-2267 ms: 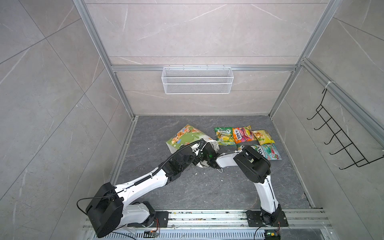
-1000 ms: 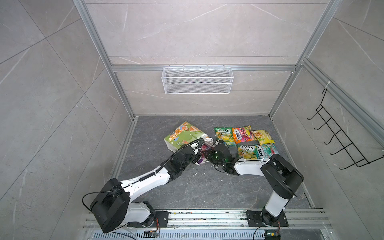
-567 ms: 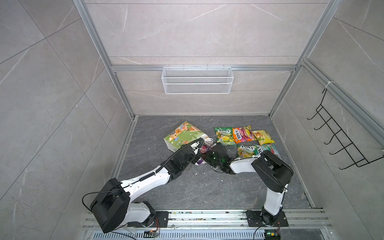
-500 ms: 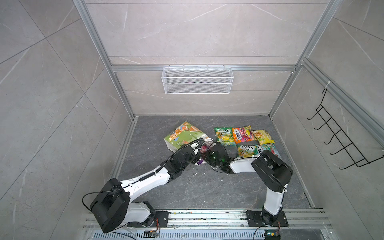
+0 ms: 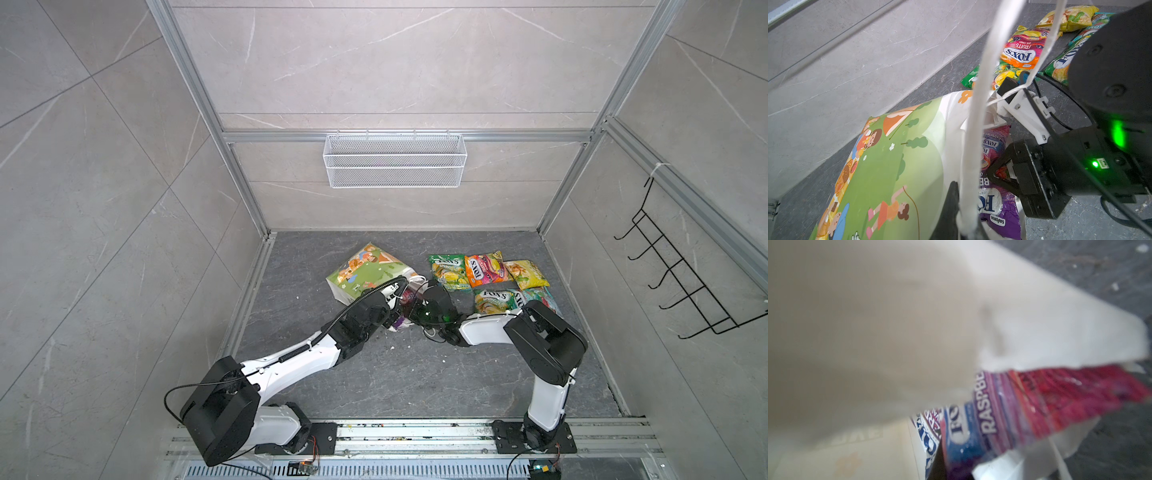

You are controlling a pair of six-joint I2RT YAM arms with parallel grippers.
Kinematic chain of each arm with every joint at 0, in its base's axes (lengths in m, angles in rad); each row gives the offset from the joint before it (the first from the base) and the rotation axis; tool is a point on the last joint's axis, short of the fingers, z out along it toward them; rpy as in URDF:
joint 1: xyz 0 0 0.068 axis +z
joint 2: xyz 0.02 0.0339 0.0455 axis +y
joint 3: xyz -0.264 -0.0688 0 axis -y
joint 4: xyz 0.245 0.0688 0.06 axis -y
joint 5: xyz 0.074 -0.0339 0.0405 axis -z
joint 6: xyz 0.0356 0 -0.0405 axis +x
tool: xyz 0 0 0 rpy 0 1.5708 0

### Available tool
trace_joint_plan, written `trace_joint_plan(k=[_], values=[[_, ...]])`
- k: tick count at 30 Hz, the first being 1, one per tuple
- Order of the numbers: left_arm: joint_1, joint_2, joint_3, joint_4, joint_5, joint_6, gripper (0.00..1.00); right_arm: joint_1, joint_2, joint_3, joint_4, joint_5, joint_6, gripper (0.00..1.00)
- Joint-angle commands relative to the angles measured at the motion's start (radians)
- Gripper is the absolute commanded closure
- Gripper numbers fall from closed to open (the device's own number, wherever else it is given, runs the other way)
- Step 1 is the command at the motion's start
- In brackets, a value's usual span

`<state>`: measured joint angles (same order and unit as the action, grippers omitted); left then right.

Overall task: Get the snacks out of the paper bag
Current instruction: 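Lift the Berries bag with the right gripper while the left stands the paper bag up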

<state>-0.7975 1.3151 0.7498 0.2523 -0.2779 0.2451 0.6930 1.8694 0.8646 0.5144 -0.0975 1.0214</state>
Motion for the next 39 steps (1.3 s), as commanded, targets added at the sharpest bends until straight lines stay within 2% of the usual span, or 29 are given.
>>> trace_joint_plan(k=[1,12,21,32,39], values=[[0.004,-0.016,0.044,0.028,0.011,-0.006,1.00,-0.003,-0.100,0.037,-0.002,-0.025,-0.127,1.00],[0.013,-0.005,0.110,-0.049,-0.013,-0.033,1.00,-0.004,-0.287,0.034,-0.140,-0.086,-0.191,1.00],[0.082,0.027,0.248,-0.226,-0.023,-0.149,1.00,-0.065,-0.444,0.112,-0.297,-0.214,-0.254,1.00],[0.161,0.135,0.433,-0.410,0.014,-0.266,1.00,-0.163,-0.605,0.299,-0.536,-0.314,-0.364,1.00],[0.206,0.144,0.522,-0.481,0.097,-0.345,1.00,-0.235,-0.646,0.427,-0.725,-0.279,-0.433,1.00]])
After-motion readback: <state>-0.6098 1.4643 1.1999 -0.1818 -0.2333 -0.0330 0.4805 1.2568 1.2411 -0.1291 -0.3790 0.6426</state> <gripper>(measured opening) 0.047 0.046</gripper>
